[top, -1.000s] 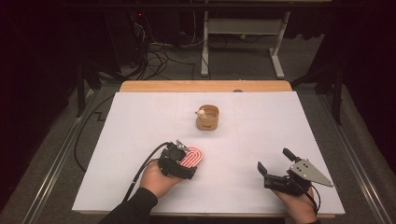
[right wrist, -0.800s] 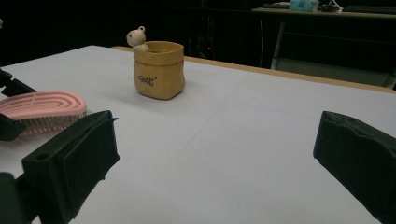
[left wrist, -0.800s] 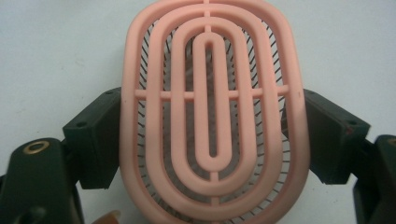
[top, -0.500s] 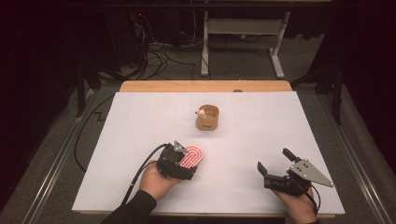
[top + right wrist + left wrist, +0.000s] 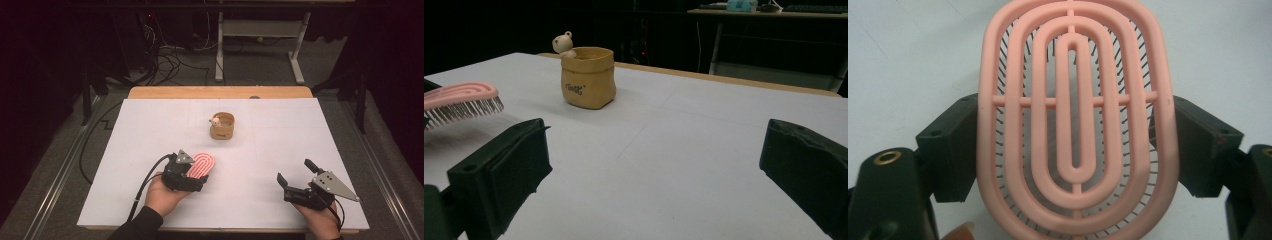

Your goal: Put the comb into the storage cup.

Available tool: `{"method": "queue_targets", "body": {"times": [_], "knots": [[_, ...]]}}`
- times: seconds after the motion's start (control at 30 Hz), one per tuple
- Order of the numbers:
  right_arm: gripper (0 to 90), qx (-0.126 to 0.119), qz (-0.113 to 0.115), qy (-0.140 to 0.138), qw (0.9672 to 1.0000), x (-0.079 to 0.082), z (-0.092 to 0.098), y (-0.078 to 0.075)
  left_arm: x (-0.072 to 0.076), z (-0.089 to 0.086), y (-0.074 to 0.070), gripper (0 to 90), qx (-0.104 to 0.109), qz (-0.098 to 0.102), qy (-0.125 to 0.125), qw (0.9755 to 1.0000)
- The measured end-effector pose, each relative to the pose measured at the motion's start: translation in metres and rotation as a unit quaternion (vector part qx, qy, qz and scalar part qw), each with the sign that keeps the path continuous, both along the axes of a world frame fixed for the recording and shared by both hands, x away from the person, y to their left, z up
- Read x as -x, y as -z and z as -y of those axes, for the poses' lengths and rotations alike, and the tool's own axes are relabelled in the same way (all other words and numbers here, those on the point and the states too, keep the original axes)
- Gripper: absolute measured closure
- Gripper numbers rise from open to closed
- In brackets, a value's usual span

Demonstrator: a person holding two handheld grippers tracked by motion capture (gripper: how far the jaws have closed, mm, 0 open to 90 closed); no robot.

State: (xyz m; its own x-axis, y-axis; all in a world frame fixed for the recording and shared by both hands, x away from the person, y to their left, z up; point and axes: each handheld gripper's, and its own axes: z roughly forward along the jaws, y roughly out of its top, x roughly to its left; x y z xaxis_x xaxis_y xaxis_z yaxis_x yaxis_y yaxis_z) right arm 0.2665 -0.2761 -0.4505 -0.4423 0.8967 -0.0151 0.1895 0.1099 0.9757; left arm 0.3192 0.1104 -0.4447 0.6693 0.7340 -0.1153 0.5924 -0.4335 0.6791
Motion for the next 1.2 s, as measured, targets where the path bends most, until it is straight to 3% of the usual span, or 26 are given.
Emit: {"method": "queue_targets", "body": {"times": [0.2, 0.4, 0.53, 0.8, 1.2], "knots": [[0.3, 0.000, 0.004, -0.002, 1.0000, 0.001, 0.000, -0.001, 0.003, -0.008, -0.005, 18.4, 0.021, 0.022, -0.006, 0.9995], [0.3, 0.004, 0.003, -0.002, 1.0000, 0.000, 0.000, 0.000, 0.004, -0.017, -0.010, 18.4, 0.050, 0.045, -0.019, 0.9975], [0.3, 0.001, 0.002, -0.001, 1.0000, 0.000, -0.001, 0.000, 0.005, -0.018, -0.011, 18.4, 0.058, 0.058, -0.016, 0.9965], [0.3, 0.006, 0.000, -0.003, 1.0000, 0.001, -0.002, 0.001, 0.005, -0.022, -0.015, 18.4, 0.096, 0.083, -0.013, 0.9918], [0.3, 0.011, -0.003, 0.006, 0.9999, -0.001, 0.000, 0.003, 0.003, -0.024, -0.018, 18.3, 0.132, 0.117, -0.006, 0.9843]]}}
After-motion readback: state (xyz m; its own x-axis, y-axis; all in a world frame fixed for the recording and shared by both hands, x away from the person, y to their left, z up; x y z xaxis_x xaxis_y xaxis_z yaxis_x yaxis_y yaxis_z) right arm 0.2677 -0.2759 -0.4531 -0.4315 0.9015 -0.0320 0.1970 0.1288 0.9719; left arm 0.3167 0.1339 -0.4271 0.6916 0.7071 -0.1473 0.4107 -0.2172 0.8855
